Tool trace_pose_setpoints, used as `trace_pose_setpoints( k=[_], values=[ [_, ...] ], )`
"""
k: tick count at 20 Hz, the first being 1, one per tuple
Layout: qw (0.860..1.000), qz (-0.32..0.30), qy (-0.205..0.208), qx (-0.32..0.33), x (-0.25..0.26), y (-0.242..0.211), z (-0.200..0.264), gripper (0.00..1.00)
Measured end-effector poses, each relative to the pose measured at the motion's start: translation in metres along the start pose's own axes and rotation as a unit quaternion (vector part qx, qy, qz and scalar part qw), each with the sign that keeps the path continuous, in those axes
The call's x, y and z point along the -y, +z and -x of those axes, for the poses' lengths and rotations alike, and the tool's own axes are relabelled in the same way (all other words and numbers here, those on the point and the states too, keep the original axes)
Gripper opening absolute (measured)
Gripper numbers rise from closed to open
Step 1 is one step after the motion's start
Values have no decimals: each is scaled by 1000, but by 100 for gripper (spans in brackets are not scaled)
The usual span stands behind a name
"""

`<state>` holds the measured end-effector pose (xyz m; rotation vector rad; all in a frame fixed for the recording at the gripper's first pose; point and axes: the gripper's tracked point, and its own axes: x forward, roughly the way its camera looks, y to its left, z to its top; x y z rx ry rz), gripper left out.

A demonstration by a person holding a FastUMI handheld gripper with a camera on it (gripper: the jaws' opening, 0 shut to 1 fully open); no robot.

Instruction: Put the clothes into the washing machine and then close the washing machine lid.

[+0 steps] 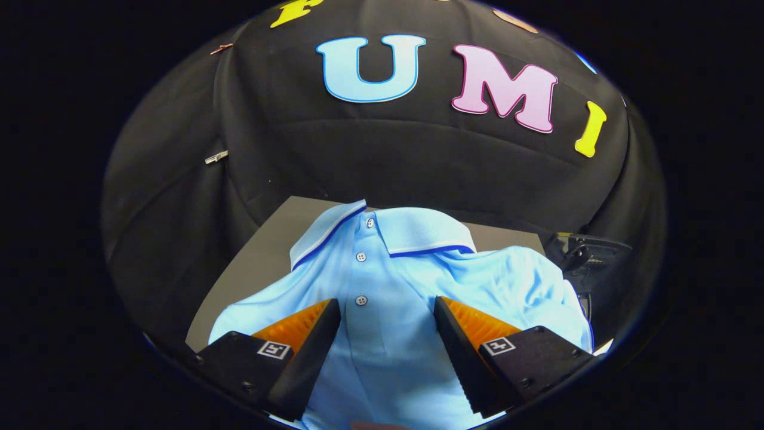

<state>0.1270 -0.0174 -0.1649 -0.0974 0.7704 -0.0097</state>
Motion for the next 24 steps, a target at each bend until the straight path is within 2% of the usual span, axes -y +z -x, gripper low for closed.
trace_pose_setpoints(
  k=[3, 5, 8, 11, 13, 14, 16, 20, 24],
  values=[
    [1000, 5, 1, -10, -1, 0, 0, 100],
    [999, 22, 15, -18, -7, 1, 0, 89],
    [998, 57, 20, -16, -14, 0, 6, 39],
    [997, 82, 9, 8, -17, 2, 9, 26],
    [994, 106, -13, 15, -6, 7, 7, 26],
    [993, 112, -21, 22, -10, 1, 12, 5],
    [992, 122, -25, 26, -11, 4, 12, 5],
    [995, 98, -24, 26, -2, 4, 16, 5],
    [991, 105, -34, 73, 18, 32, 41, 5]
  ],
)
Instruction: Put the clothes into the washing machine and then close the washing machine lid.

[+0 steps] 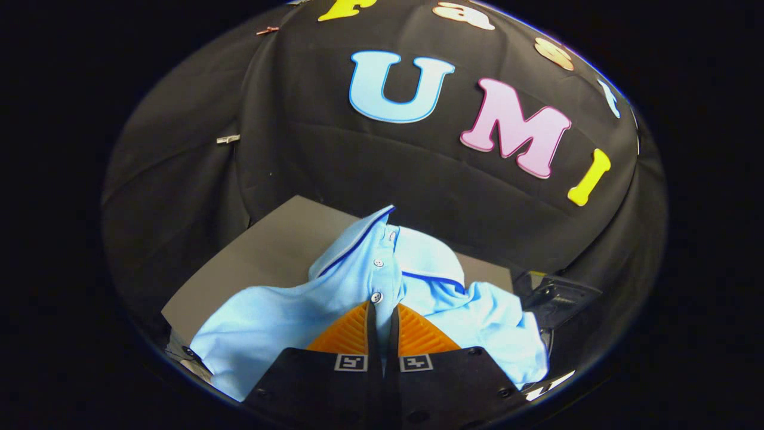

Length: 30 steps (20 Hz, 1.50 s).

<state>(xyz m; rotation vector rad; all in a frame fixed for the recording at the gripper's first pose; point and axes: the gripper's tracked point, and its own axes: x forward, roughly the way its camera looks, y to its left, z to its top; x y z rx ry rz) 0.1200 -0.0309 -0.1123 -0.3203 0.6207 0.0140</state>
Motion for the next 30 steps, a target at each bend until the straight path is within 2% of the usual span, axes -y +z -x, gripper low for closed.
trace_pose_setpoints(
  k=[7, 14, 20, 25, 30],
  values=[
    [999, -17, -15, 23, 49, 6, 30, 5],
    [998, -59, -2, 17, 103, -6, 41, 5],
    [998, -40, 1, 56, 164, -4, 53, 5],
    [995, -81, 8, 52, 220, -13, 48, 5],
    [995, -86, 8, 53, 280, -25, 37, 5]
  ],
)
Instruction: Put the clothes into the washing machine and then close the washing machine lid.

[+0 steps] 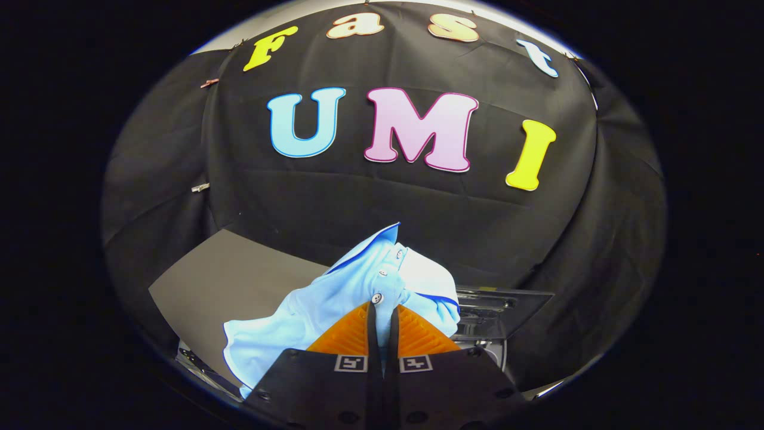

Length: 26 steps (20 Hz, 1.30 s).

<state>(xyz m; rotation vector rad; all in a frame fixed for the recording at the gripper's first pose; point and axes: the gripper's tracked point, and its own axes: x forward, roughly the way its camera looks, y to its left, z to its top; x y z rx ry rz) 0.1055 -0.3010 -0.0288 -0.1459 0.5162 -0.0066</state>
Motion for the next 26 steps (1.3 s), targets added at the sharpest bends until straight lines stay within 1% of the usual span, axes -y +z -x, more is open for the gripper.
trace_pose_setpoints(
  k=[7, 13, 15, 19, 23, 26],
  values=[
    [1000, 9, 16, 22, 60, -5, -5, 5],
    [1000, -2, 10, -7, 108, -41, -23, 5],
    [1000, -1, 14, -22, 115, -58, -27, 5],
    [997, 8, 22, -68, 118, -104, -42, 5],
    [992, 1, 28, -126, 116, -150, -53, 5],
    [988, -5, 27, -154, 116, -175, -58, 5]
  ],
)
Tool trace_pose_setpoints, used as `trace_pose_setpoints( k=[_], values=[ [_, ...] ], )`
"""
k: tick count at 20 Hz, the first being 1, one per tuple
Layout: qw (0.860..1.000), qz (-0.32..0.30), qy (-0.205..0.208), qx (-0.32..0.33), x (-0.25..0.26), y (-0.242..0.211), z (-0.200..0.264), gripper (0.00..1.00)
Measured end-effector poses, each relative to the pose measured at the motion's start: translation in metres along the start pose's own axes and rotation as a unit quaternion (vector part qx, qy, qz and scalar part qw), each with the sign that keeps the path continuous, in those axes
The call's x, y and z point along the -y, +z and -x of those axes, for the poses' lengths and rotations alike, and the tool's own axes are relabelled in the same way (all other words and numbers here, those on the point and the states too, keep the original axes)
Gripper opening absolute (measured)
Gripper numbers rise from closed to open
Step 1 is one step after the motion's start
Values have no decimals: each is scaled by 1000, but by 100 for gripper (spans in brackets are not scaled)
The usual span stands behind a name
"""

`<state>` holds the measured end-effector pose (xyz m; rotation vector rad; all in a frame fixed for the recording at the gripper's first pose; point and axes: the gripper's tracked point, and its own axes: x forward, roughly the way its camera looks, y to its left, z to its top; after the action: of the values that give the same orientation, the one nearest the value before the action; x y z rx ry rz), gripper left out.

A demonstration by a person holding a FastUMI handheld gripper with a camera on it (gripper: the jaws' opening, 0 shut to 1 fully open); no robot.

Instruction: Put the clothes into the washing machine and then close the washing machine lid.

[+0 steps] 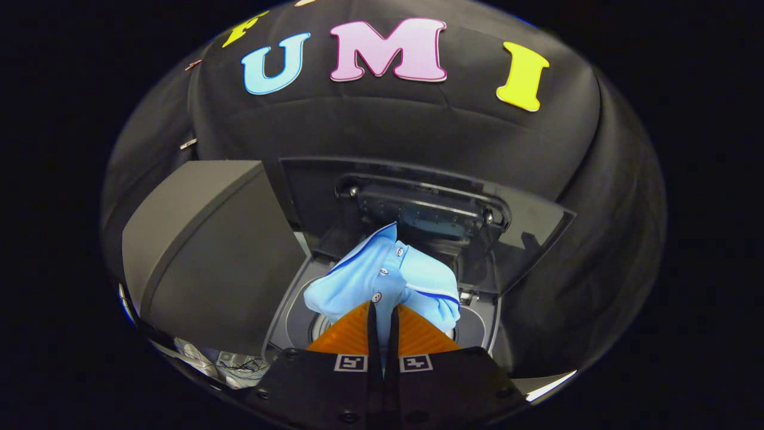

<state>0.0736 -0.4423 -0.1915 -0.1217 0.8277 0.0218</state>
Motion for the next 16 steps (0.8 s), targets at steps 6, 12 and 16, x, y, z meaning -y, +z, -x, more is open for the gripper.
trace_pose_setpoints(
  k=[6, 12, 16],
  values=[
    [999, -4, -12, -43, 4, -35, -34, 5],
    [996, 5, -24, -82, 9, -81, -67, 5],
    [993, 2, -23, -114, 8, -110, -82, 5]
  ],
)
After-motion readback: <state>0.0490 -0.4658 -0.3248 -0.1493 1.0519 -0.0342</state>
